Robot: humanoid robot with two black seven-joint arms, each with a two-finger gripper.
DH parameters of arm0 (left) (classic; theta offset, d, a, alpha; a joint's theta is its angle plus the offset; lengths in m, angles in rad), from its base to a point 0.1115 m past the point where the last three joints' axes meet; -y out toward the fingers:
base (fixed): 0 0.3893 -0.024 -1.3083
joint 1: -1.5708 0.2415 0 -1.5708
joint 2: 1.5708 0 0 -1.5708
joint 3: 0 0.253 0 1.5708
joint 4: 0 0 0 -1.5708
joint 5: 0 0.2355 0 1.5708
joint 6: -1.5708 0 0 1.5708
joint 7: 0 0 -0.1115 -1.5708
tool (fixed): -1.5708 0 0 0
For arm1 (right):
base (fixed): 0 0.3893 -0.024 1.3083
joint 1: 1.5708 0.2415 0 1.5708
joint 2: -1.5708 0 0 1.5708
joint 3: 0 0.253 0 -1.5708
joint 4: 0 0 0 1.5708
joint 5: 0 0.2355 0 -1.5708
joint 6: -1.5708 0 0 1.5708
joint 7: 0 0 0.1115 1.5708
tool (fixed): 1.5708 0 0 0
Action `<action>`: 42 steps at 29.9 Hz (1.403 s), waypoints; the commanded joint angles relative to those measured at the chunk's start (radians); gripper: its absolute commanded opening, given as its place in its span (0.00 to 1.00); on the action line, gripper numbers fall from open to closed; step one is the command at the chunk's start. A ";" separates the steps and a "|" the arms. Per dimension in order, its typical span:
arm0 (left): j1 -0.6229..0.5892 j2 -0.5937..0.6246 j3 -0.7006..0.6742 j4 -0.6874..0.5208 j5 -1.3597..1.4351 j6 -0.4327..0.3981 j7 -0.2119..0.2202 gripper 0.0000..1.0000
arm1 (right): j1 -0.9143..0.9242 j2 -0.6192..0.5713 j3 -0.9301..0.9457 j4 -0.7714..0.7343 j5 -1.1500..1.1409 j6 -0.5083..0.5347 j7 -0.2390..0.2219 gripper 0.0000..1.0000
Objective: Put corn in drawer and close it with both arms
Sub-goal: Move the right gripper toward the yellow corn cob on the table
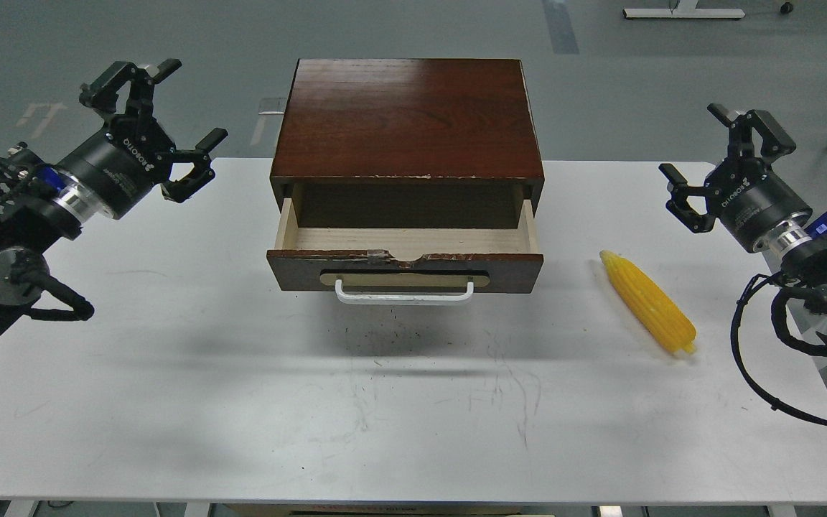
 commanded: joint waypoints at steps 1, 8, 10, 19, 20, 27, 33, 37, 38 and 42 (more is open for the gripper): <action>0.003 0.000 0.000 0.000 0.000 0.000 0.000 0.99 | 0.000 -0.001 -0.001 0.002 0.000 0.000 0.002 1.00; 0.006 0.004 -0.002 0.000 0.000 0.000 -0.004 0.99 | 0.006 -0.007 -0.007 0.007 -0.002 0.000 0.003 1.00; 0.006 0.006 0.008 0.014 0.003 0.000 0.000 0.99 | 0.023 -0.039 -0.018 0.011 -0.015 0.000 0.009 1.00; -0.009 0.004 -0.003 0.083 0.078 0.000 -0.036 0.99 | 0.153 -0.208 -0.033 0.037 -0.305 0.000 0.019 1.00; -0.009 0.004 -0.003 0.083 0.078 0.000 -0.042 0.99 | 0.164 -0.219 -0.038 0.039 -0.337 0.000 0.022 1.00; -0.009 0.000 -0.002 0.083 0.130 0.000 -0.085 0.98 | 0.207 -0.280 -0.042 0.152 -0.765 0.000 0.034 1.00; -0.005 -0.013 -0.003 0.078 0.141 0.000 -0.099 0.98 | 0.209 -0.287 -0.071 0.206 -1.115 0.000 0.035 1.00; 0.000 -0.016 -0.003 0.072 0.141 0.000 -0.099 0.98 | 0.212 -0.279 -0.124 0.206 -1.242 0.000 0.035 1.00; 0.000 -0.017 -0.003 0.072 0.141 0.000 -0.099 0.98 | 0.215 -0.274 -0.136 0.205 -1.264 0.000 0.035 1.00; 0.002 -0.031 -0.003 0.072 0.141 0.000 -0.099 0.98 | 0.224 -0.236 -0.228 0.203 -1.397 0.000 0.035 1.00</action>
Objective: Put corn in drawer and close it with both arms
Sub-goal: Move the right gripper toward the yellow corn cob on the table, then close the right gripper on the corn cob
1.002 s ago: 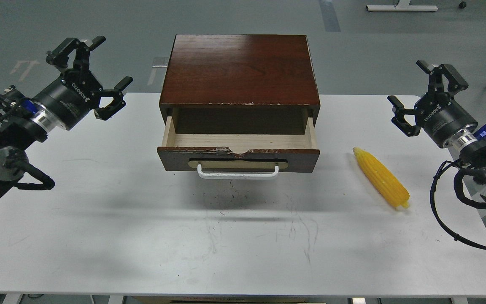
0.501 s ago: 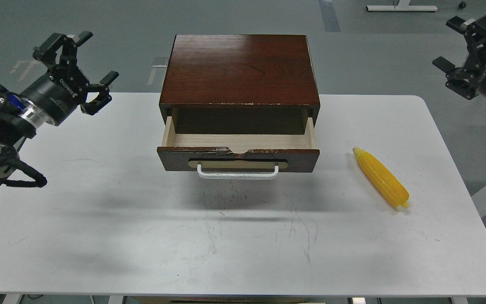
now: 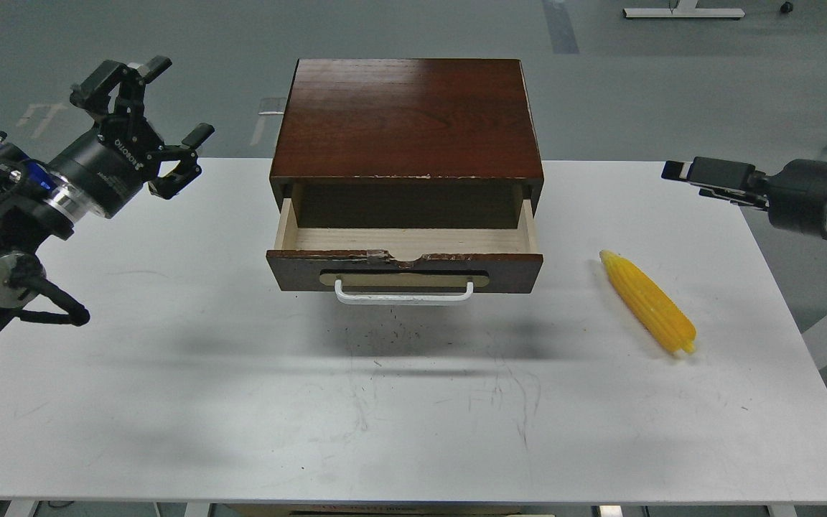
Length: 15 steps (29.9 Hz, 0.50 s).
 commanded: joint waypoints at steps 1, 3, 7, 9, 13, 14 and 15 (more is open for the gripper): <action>0.001 -0.009 0.000 0.000 0.000 0.000 0.000 0.98 | 0.005 0.032 -0.090 -0.002 -0.117 0.000 0.000 1.00; 0.001 -0.011 0.000 0.000 0.000 0.000 0.000 0.98 | 0.005 0.040 -0.111 -0.007 -0.137 0.000 0.000 1.00; 0.003 -0.014 0.000 -0.002 0.000 0.000 0.000 0.98 | -0.005 0.050 -0.155 -0.042 -0.154 0.000 0.000 1.00; 0.003 -0.014 0.000 -0.002 0.000 0.000 0.000 0.98 | -0.006 0.066 -0.170 -0.063 -0.154 0.000 0.000 1.00; 0.004 -0.021 0.000 -0.002 0.002 0.000 0.001 0.98 | -0.005 0.101 -0.201 -0.109 -0.154 0.000 0.000 1.00; 0.004 -0.021 0.000 -0.002 0.002 0.000 0.001 0.98 | -0.005 0.109 -0.207 -0.122 -0.154 0.000 0.000 1.00; 0.004 -0.021 0.000 -0.002 0.002 0.000 0.001 0.98 | -0.003 0.112 -0.212 -0.126 -0.154 0.000 0.000 1.00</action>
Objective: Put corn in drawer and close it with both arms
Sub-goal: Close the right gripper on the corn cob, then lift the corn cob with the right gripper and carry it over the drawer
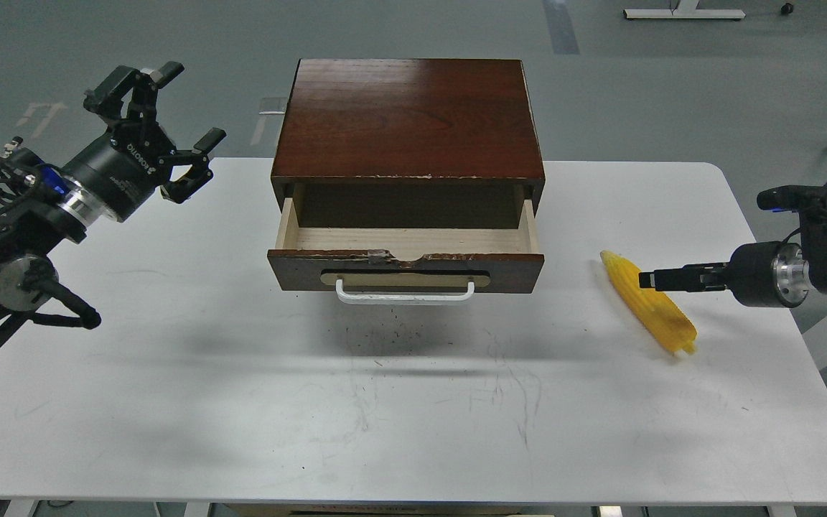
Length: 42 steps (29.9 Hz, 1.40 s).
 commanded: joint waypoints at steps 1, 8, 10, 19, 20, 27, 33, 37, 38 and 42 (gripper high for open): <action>0.000 -0.002 0.000 0.000 0.000 0.000 0.001 0.98 | 0.002 0.021 -0.023 -0.033 0.000 0.000 0.000 1.00; 0.002 -0.002 0.000 0.000 0.000 0.000 0.001 0.98 | 0.007 0.055 -0.060 -0.070 0.000 0.000 0.000 1.00; 0.002 -0.001 0.000 0.000 0.000 0.000 0.001 0.98 | 0.007 0.070 -0.060 -0.080 -0.002 0.000 0.000 1.00; 0.002 -0.002 0.000 0.002 0.000 0.000 0.001 0.98 | 0.016 0.116 -0.130 -0.133 -0.002 -0.013 0.000 1.00; 0.002 -0.002 0.000 0.002 0.000 0.000 0.001 0.98 | 0.016 0.116 -0.130 -0.133 -0.002 -0.013 0.000 1.00; 0.003 -0.002 0.000 0.002 0.000 0.000 0.001 0.98 | 0.022 0.138 -0.138 -0.142 0.000 -0.016 0.000 0.91; 0.003 -0.001 0.000 0.002 0.000 0.000 0.001 0.98 | 0.027 0.139 -0.169 -0.142 0.000 -0.014 0.001 0.63; 0.003 -0.001 0.000 0.002 0.000 0.000 0.002 0.98 | 0.027 0.150 -0.170 -0.142 0.000 -0.013 0.001 0.45; 0.003 0.001 0.000 0.002 0.000 0.000 0.002 0.98 | 0.028 0.150 -0.170 -0.142 0.000 -0.013 0.001 0.38; 0.003 0.004 0.000 0.002 0.000 0.000 0.002 0.98 | 0.045 0.144 -0.170 -0.134 0.001 -0.013 0.001 0.30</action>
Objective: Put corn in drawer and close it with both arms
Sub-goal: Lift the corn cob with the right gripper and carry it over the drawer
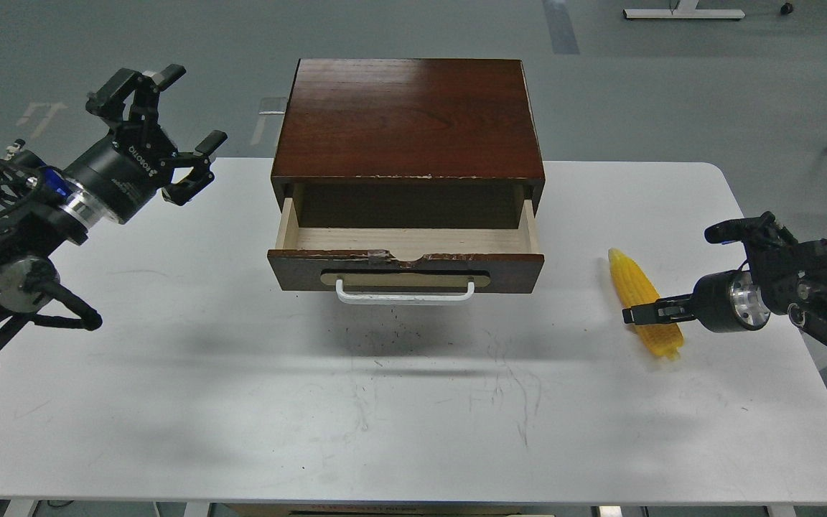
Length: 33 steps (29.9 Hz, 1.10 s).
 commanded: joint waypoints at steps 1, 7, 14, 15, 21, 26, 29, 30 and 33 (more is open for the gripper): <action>0.000 0.004 0.000 0.000 0.000 0.000 0.001 0.98 | 0.025 -0.010 0.002 0.012 0.003 0.000 0.000 0.30; -0.003 0.005 -0.001 0.000 0.000 0.000 0.001 0.98 | 0.131 -0.082 0.009 0.088 0.005 0.000 0.001 0.31; -0.007 0.007 -0.009 0.000 0.000 0.000 0.001 0.98 | 0.331 -0.151 0.011 0.169 0.005 0.000 0.001 0.31; -0.007 0.007 -0.009 0.000 0.000 0.000 0.001 0.98 | 0.352 -0.153 0.009 0.179 0.005 0.000 0.003 0.31; -0.007 0.008 -0.009 0.000 0.000 0.000 0.001 0.98 | 0.499 -0.156 -0.014 0.283 0.000 0.003 0.035 0.31; -0.007 0.007 -0.009 0.000 0.000 0.000 0.002 0.98 | 0.590 -0.085 -0.072 0.332 0.000 0.005 0.035 0.31; -0.007 0.008 -0.009 0.000 0.000 0.000 0.001 0.98 | 0.648 -0.044 -0.126 0.358 -0.018 0.003 0.035 0.31; -0.007 0.008 -0.009 0.000 0.000 0.000 0.001 0.98 | 0.661 -0.032 -0.136 0.364 -0.031 0.003 0.035 0.31; -0.007 0.010 -0.009 0.000 0.000 0.000 0.001 0.98 | 0.697 0.016 -0.161 0.393 -0.090 0.001 0.035 0.31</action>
